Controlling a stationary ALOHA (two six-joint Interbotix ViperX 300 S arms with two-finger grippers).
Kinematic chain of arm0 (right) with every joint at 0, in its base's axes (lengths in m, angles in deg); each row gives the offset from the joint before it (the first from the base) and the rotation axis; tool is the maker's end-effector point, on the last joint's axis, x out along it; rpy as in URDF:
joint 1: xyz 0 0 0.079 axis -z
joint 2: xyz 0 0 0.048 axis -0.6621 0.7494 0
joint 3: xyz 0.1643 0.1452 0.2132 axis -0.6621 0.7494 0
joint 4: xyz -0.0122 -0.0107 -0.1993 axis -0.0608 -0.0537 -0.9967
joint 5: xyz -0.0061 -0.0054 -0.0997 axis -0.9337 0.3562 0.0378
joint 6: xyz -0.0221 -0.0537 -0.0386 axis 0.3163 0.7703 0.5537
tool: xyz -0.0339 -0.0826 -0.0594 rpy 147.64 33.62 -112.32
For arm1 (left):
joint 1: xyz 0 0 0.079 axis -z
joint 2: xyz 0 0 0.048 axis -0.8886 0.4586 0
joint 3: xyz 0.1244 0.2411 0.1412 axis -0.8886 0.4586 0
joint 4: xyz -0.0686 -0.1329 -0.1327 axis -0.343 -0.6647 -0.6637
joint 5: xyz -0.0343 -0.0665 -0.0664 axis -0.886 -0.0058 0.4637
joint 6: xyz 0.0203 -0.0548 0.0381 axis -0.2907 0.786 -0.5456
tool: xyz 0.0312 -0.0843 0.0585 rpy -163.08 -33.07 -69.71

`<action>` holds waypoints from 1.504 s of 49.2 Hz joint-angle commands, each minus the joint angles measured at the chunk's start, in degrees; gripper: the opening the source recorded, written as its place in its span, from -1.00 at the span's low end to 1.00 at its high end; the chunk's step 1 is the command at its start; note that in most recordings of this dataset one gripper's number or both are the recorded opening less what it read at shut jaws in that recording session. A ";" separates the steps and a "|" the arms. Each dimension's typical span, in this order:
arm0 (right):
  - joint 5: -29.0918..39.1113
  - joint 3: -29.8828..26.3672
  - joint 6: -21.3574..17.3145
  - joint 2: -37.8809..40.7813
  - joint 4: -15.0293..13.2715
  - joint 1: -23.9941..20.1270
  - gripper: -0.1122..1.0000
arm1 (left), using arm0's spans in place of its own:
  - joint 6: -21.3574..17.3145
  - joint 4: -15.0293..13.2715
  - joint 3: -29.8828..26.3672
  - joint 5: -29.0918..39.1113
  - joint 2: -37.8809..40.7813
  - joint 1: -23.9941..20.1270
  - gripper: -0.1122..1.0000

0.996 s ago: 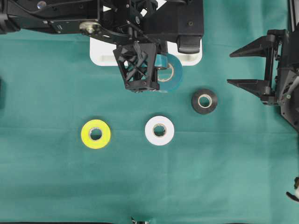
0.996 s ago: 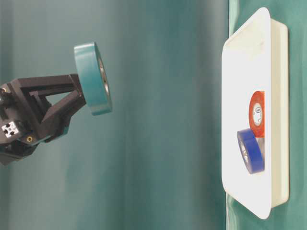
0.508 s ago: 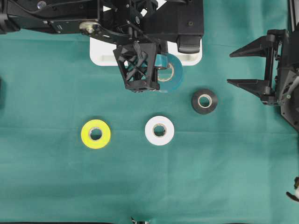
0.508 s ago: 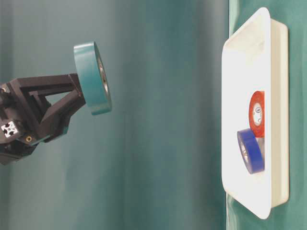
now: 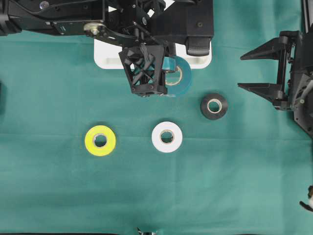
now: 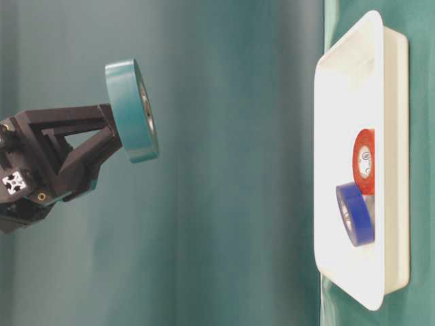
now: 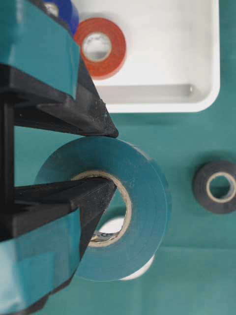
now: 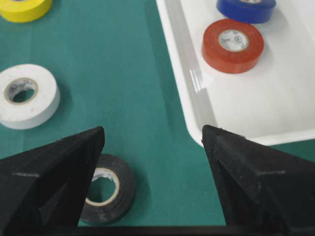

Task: Pick up the tape from a random location and place it into the white case.
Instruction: 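Lift the teal tape and carry it over the white tray, then lower the teal tape into the tray and open the left gripper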

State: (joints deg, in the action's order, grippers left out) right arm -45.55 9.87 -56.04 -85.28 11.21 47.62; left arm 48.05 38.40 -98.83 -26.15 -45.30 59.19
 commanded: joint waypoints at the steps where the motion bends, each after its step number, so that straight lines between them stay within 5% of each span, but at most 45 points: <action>1: -0.35 -1.32 -0.09 0.26 0.00 0.09 0.71 | 0.09 0.09 -1.23 -0.44 -2.11 -0.26 -0.40; 16: -0.35 -1.23 -0.09 0.35 0.00 0.09 0.71 | 0.00 0.09 -1.14 -0.44 -2.11 -3.25 -0.40; 41: -0.35 -1.23 -0.09 0.44 0.00 0.09 0.71 | 0.00 0.09 -0.79 -0.44 -2.64 -14.85 -0.40; 74: -0.09 -1.23 0.18 0.70 -0.09 0.09 0.71 | 0.09 0.09 -0.26 -3.34 -1.49 -14.77 -0.40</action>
State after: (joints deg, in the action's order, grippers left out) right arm -45.46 9.87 -55.95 -84.93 11.21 47.62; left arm 48.05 38.40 -97.60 -28.61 -46.35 44.16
